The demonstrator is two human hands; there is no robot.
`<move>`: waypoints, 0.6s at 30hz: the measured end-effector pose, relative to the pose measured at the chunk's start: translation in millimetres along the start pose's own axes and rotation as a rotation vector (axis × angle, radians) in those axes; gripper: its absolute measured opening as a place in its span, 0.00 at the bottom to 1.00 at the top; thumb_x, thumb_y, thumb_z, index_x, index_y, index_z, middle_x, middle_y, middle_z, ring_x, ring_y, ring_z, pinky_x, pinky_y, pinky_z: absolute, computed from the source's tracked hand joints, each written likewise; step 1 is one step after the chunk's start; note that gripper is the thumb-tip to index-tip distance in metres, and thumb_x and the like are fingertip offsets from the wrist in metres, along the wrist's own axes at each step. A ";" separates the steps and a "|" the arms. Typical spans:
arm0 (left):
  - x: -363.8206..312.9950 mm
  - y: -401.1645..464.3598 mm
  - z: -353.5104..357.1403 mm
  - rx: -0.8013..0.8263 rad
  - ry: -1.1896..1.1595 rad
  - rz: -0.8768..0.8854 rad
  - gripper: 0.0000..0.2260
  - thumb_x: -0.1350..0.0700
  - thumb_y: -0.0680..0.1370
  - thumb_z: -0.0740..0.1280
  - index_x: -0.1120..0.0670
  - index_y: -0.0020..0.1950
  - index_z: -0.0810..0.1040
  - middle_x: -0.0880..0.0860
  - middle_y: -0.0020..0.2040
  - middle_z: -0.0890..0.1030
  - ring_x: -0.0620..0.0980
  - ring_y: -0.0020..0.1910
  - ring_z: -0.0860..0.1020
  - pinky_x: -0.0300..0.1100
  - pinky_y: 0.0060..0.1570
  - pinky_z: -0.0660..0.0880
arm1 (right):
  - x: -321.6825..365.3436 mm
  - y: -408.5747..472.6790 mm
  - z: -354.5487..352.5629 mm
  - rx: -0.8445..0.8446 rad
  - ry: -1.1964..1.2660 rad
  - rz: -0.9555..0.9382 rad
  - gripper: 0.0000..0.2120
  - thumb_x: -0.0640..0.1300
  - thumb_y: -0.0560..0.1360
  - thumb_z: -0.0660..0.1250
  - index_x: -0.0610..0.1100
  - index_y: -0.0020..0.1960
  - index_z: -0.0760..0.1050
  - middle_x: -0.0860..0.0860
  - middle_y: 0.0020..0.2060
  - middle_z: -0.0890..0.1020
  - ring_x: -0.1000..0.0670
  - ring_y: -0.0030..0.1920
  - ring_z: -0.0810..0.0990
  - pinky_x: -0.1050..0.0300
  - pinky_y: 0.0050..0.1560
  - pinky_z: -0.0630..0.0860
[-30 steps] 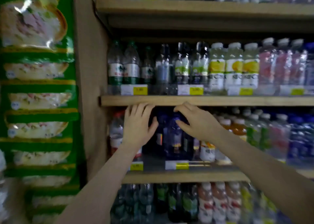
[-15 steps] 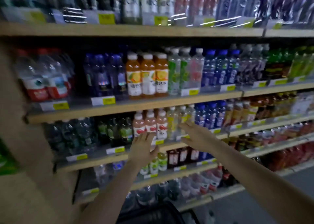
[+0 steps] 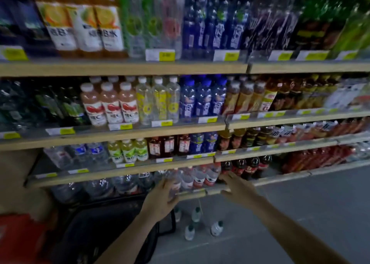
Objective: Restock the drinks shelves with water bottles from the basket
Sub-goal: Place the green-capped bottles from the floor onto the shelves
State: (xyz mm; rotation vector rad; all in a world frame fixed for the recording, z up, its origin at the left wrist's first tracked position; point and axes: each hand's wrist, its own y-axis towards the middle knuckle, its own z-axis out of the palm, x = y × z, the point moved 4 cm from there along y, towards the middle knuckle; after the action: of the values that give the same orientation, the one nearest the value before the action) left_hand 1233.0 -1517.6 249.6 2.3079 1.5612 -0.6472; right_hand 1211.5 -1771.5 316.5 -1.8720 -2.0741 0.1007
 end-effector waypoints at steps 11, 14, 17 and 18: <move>1.0 64.4 130.5 0.134 -0.135 -0.366 0.23 0.48 0.77 0.62 0.50 0.71 0.65 0.53 0.67 0.72 0.52 0.61 0.74 0.44 0.52 0.74 | -164.9 58.8 99.5 0.270 0.069 0.164 0.29 0.60 0.76 0.59 0.50 0.72 0.59 0.49 0.68 0.69 0.46 0.65 0.72 0.51 0.61 0.70; -5.3 74.3 156.0 0.099 -0.195 -0.445 0.22 0.50 0.76 0.65 0.51 0.69 0.68 0.52 0.67 0.72 0.51 0.64 0.73 0.44 0.57 0.72 | -194.8 68.4 112.3 0.287 0.135 0.167 0.27 0.61 0.75 0.59 0.50 0.71 0.61 0.50 0.65 0.71 0.47 0.63 0.73 0.52 0.61 0.70; -6.6 74.5 181.9 0.080 -0.196 -0.510 0.21 0.53 0.75 0.67 0.54 0.68 0.71 0.56 0.65 0.75 0.55 0.62 0.75 0.46 0.58 0.72 | -220.2 82.5 133.9 0.347 0.132 0.145 0.28 0.60 0.75 0.60 0.50 0.71 0.61 0.48 0.65 0.71 0.45 0.62 0.74 0.51 0.59 0.71; -4.2 71.9 193.7 0.076 -0.200 -0.532 0.22 0.53 0.75 0.67 0.55 0.68 0.71 0.58 0.64 0.75 0.56 0.61 0.75 0.48 0.58 0.73 | -226.1 88.5 143.5 0.367 0.135 0.132 0.29 0.60 0.75 0.60 0.49 0.71 0.61 0.47 0.65 0.70 0.45 0.62 0.74 0.51 0.59 0.71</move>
State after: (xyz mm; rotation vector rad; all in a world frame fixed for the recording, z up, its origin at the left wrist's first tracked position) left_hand 1258.3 -1638.2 83.8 1.7968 2.0879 -1.0367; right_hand 1268.9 -1955.8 110.9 -1.7338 -1.7063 0.3524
